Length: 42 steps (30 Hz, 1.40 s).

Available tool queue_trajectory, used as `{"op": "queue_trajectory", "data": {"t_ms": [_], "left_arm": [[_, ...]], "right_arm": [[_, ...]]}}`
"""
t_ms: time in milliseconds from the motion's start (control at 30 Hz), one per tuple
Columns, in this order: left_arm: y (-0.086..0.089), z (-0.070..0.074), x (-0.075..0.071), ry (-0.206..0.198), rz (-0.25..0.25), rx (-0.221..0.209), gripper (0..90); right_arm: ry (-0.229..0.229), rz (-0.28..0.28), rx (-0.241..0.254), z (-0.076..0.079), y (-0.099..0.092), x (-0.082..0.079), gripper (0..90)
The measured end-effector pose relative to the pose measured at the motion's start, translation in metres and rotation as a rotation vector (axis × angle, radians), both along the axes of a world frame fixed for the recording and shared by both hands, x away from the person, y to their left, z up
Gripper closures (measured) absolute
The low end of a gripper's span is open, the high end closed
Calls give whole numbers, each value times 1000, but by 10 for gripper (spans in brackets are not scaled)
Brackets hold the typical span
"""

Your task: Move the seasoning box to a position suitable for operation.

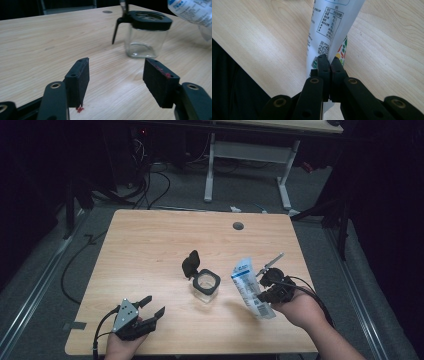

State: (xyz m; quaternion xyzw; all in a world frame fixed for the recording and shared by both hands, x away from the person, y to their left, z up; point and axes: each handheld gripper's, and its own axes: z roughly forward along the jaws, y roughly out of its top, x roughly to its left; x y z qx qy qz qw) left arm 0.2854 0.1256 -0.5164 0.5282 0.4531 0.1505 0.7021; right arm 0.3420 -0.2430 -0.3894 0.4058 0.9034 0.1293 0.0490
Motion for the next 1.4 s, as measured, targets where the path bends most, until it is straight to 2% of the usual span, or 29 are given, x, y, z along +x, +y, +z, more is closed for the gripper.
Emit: {"op": "queue_trajectory", "data": {"t_ms": [133,200,433,700,833,967,1033,1167,1200,1267,1400], "left_arm": [[-9,1,-2,3,-38,-7,336],[-18,2,-3,11,-63,-30,323],[-39,1,-5,13,-117,-29,308],[-51,1,-10,6,-155,-25,304],[-55,1,-10,1,-166,-19,304],[-65,2,-11,-7,-191,-12,286],[-72,2,-12,-13,-208,-5,275],[-89,2,-12,-16,-236,-10,264],[-94,1,-12,-15,-246,-7,262],[-104,0,-12,-15,-264,-4,258],[-127,-2,-13,-4,-306,6,253]], "right_arm": [[8,5,10,4,1,0,896],[11,7,10,7,4,-1,897],[22,26,21,14,12,0,897],[56,44,-3,18,20,4,897],[81,30,-25,19,21,5,897],[80,37,-31,23,21,6,900],[83,31,-34,25,24,6,900],[73,56,-33,30,33,6,900],[74,44,-35,31,36,5,900],[64,70,-33,34,40,6,900],[55,84,-26,38,48,6,900]]}}
